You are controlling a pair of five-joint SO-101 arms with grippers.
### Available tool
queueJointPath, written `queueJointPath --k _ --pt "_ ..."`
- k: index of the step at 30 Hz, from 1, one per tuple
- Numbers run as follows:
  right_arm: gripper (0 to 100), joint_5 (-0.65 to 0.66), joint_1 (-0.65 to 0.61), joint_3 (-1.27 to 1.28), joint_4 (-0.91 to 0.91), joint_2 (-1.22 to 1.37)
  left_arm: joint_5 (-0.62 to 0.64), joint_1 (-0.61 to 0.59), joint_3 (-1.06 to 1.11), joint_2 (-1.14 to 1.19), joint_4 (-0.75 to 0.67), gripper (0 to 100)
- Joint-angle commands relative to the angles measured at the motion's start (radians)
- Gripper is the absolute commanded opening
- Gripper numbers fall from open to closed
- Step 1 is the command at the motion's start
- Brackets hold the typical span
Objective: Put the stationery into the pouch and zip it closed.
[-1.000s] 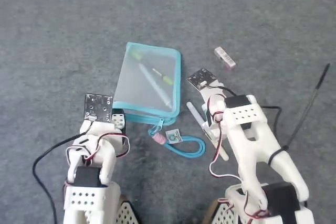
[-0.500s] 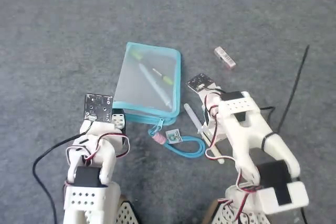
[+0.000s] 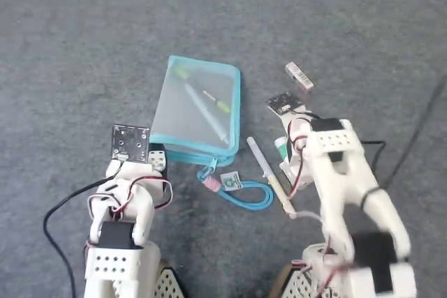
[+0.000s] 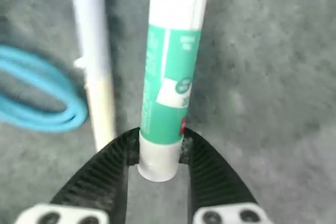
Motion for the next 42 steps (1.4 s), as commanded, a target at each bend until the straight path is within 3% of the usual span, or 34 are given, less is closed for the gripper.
queueJointPath --k 1,7,14,21,26,42 --pt "0.8 -0.008 -0.068 -0.041 0.136 -0.291 0.006 0.009 0.001 -0.006 -0.072 1" --pt "0.8 0.029 -0.329 -0.041 0.285 -0.639 0.006 0.009 0.001 -0.006 -0.075 1" --pt "0.8 0.112 -0.575 -0.158 0.366 -0.556 0.006 0.009 0.001 -0.006 -0.075 1" --pt "0.8 0.104 -0.591 -0.359 0.358 -0.200 0.006 0.008 0.001 -0.006 -0.075 1" --pt "0.8 0.023 -0.587 -0.526 0.354 0.013 0.005 0.008 0.004 -0.006 -0.075 1" --pt "0.8 -0.175 -0.536 -1.143 0.570 0.504 0.002 0.011 0.004 -0.006 -0.074 1"
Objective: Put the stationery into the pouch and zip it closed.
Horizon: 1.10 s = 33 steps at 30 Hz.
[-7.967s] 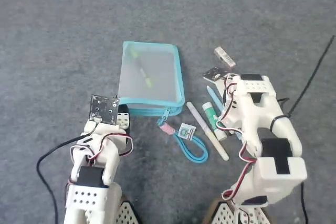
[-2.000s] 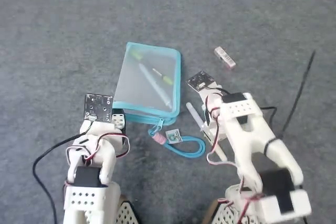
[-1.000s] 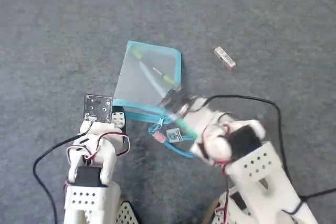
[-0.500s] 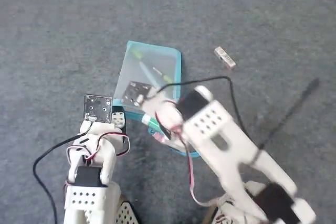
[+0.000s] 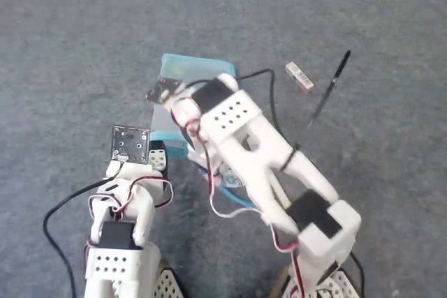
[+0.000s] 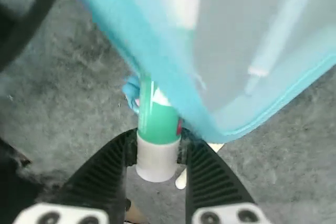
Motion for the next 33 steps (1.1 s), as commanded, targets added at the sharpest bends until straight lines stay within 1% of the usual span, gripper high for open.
queueJointPath --k 1,3,8,11,13,17,19,25,28,33 --pt "0.8 -0.051 0.048 -0.166 0.031 0.027 0.002 0.006 -0.013 -0.006 -0.038 1" --pt "0.8 -0.071 0.059 -0.215 0.030 0.058 0.002 0.012 -0.013 -0.006 -0.038 1" --pt "0.9 -0.121 0.062 -0.321 0.028 0.111 -0.002 0.107 0.008 -0.006 -0.040 1" --pt "1.1 -0.144 0.065 -0.364 0.031 0.128 -0.002 0.121 0.008 -0.006 -0.040 1" --pt "4.6 -0.147 0.065 -0.365 0.031 0.127 -0.002 0.118 0.008 -0.006 -0.040 1" --pt "19.5 -0.141 0.067 -0.365 0.051 0.094 -0.002 0.115 0.007 -0.006 -0.041 1" --pt "24.0 -0.140 0.081 -0.365 0.051 0.067 -0.002 0.115 0.007 -0.006 -0.041 1" --pt "24.9 -0.140 0.151 -0.359 0.054 0.001 -0.002 0.115 0.007 -0.006 -0.041 1" --pt "24.9 -0.109 0.177 -0.296 0.058 -0.045 -0.002 0.110 0.007 -0.006 -0.041 1" --pt "24.9 -0.009 0.245 -0.034 0.054 -0.194 -0.002 0.072 0.005 -0.006 -0.043 1"
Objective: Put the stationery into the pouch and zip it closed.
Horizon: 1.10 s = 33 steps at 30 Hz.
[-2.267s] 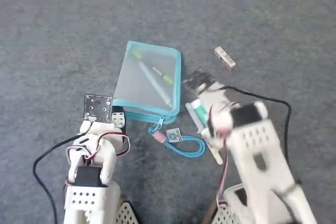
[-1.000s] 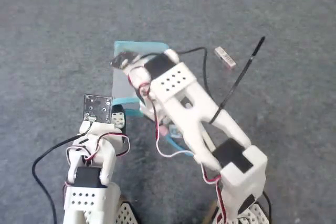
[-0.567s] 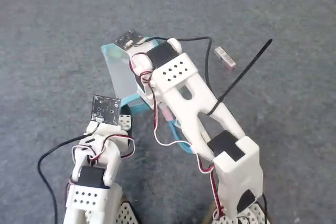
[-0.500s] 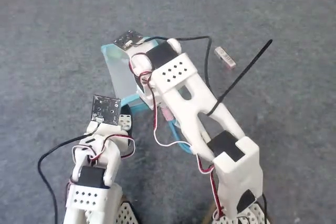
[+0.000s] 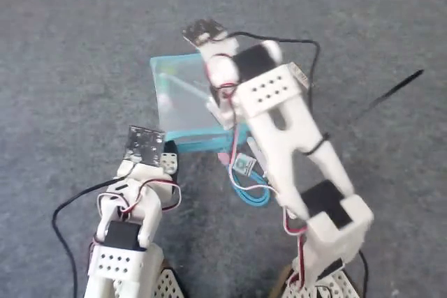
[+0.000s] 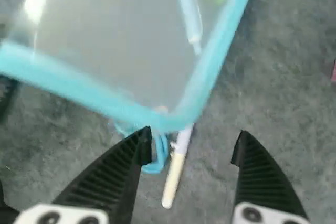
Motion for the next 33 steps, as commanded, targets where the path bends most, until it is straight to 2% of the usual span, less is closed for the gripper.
queueJointPath --k 1,4,9,15,20,29,33 --pt "24.9 0.098 0.050 0.187 0.033 -0.176 -0.002 -0.008 -0.024 -0.006 -0.028 1" --pt "24.9 0.167 0.068 0.430 -0.028 -0.298 -0.002 -0.008 -0.024 -0.006 -0.028 1" --pt "24.9 0.183 0.091 0.839 -0.197 -0.495 -0.002 -0.008 -0.021 -0.006 -0.026 1" --pt "24.9 0.232 0.117 1.163 -0.308 -0.661 -0.002 -0.009 -0.019 -0.006 -0.023 1" --pt "24.8 0.233 0.157 1.281 -0.377 -0.708 -0.002 -0.009 -0.019 -0.006 -0.023 1" --pt "24.7 0.224 0.160 1.289 -0.466 -0.634 -0.002 -0.009 -0.019 -0.006 -0.023 1" --pt "19.7 0.224 0.162 1.306 -0.561 -0.538 -0.002 -0.009 -0.018 -0.005 -0.023 1"
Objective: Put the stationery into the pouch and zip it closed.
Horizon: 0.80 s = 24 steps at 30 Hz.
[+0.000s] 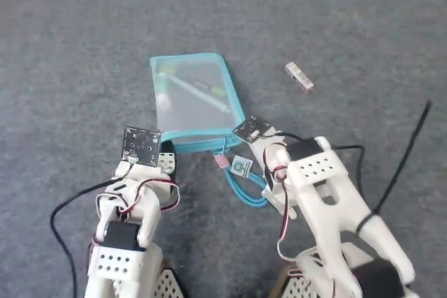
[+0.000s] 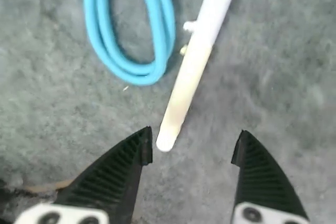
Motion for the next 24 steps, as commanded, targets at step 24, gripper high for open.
queueJointPath --k 24 --pt "0.9 0.015 0.097 0.018 -0.111 0.142 -0.002 -0.005 -0.010 -0.006 -0.023 1"
